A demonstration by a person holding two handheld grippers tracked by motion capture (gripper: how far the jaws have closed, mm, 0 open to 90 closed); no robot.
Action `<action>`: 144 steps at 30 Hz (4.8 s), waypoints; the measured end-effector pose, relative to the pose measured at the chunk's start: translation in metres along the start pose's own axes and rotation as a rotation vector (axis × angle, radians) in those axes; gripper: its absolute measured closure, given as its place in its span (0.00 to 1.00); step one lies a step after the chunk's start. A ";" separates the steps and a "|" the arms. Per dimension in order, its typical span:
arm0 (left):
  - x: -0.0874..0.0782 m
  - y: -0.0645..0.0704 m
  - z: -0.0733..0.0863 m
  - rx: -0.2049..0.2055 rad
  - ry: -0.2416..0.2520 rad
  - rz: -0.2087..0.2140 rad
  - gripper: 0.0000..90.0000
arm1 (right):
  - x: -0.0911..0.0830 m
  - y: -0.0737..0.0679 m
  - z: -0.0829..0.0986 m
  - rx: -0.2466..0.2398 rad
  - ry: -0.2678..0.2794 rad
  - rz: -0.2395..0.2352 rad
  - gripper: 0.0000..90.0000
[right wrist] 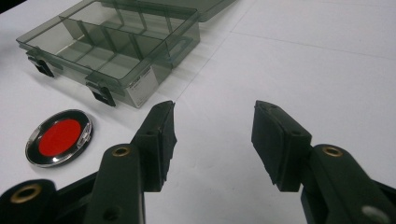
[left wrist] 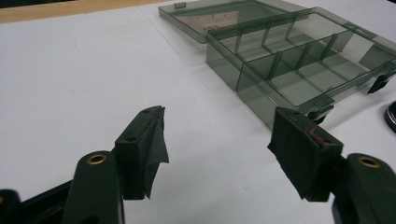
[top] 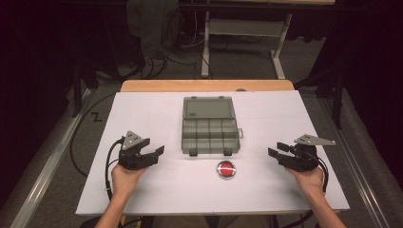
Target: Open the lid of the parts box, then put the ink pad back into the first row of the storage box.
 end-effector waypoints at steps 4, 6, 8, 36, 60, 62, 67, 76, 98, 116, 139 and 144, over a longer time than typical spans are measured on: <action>-0.001 0.001 0.002 0.007 0.010 0.000 0.40 | -0.002 0.001 0.004 0.007 0.018 -0.005 0.55; -0.002 0.002 0.003 0.012 0.016 -0.001 0.40 | -0.003 0.001 0.007 0.008 0.027 -0.006 0.55; -0.002 0.003 0.005 0.018 0.019 -0.002 0.39 | -0.004 0.001 0.011 0.010 0.041 -0.006 0.54; -0.006 0.007 0.025 0.041 0.046 -0.011 0.38 | -0.011 0.006 0.038 0.032 0.122 0.014 0.47; -0.011 0.006 0.027 0.035 0.067 -0.008 0.37 | -0.010 -0.008 0.026 0.005 0.131 0.027 0.48; -0.011 0.006 0.027 0.035 0.070 -0.008 0.37 | -0.008 -0.010 0.024 0.019 0.108 0.021 0.48; -0.011 0.007 0.026 0.037 0.076 -0.008 0.37 | -0.006 -0.020 0.020 -0.010 0.084 0.002 0.48; -0.008 0.010 0.024 0.057 0.070 -0.003 0.37 | -0.006 -0.034 0.015 -0.068 0.025 -0.028 0.47; -0.007 0.010 0.024 0.065 0.065 0.001 0.37 | 0.012 -0.076 -0.001 -0.213 -0.144 -0.109 0.47; -0.009 0.011 0.025 0.056 0.076 -0.002 0.37 | 0.026 -0.105 -0.012 -0.301 -0.235 -0.152 0.42; -0.009 0.011 0.025 0.053 0.077 0.000 0.37 | 0.044 -0.137 -0.021 -0.417 -0.332 -0.166 0.35; -0.009 0.011 0.025 0.053 0.076 0.001 0.36 | 0.048 -0.142 -0.021 -0.429 -0.354 -0.164 0.35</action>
Point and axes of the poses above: each handheld gripper's, and its own axes: x roughly forward along the jaws, z roughly out of its underside, y roughly to its right, the point moved 2 cm from there along x, roughly forward along the jaws, and after that the axes turned 13 degrees about z, right-handed, at the moved point
